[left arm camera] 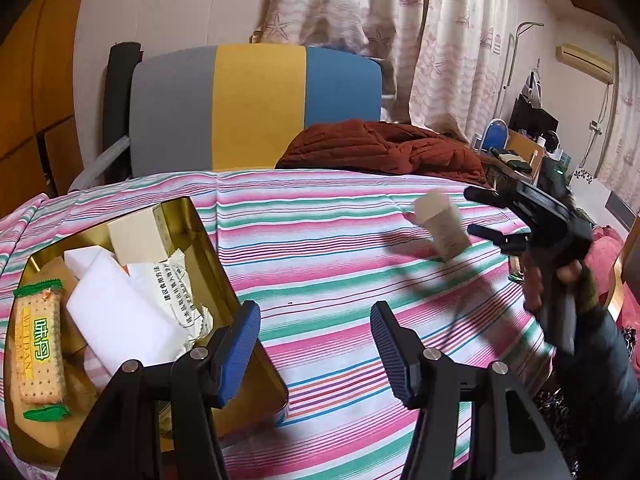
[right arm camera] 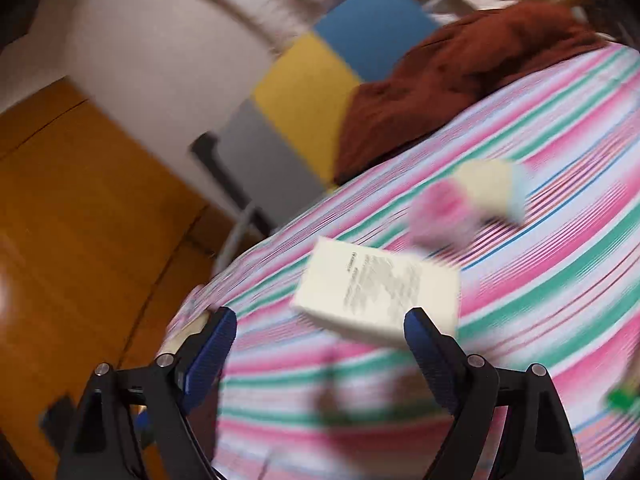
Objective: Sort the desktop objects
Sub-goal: 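Close the left gripper on the cream paper box on the sheet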
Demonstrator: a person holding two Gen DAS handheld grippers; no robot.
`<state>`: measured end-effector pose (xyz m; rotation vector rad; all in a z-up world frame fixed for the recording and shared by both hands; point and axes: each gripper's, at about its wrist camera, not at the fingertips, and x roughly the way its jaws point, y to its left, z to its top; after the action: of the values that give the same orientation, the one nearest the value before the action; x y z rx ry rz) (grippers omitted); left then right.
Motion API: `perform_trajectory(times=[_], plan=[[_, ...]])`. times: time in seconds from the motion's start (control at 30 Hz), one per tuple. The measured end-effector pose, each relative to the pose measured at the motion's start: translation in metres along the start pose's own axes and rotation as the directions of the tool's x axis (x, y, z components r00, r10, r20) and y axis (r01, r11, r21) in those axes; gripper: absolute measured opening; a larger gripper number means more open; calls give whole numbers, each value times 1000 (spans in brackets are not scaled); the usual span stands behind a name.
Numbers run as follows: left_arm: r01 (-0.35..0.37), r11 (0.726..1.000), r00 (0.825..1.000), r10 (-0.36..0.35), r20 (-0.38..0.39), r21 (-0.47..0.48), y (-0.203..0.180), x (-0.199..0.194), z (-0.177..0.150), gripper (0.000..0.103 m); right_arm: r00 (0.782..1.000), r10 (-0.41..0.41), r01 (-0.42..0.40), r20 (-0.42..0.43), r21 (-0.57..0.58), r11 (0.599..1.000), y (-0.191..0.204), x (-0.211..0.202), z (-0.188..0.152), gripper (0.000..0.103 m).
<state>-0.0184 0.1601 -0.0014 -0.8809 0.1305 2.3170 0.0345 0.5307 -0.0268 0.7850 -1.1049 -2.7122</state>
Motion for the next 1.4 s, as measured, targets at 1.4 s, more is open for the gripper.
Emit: perform_trajectory(times=[1.4], plan=[[265, 956, 880, -294, -373, -127, -87, 186, 70, 58, 952, -281, 286, 120, -22, 958, -40, -14, -51, 93]])
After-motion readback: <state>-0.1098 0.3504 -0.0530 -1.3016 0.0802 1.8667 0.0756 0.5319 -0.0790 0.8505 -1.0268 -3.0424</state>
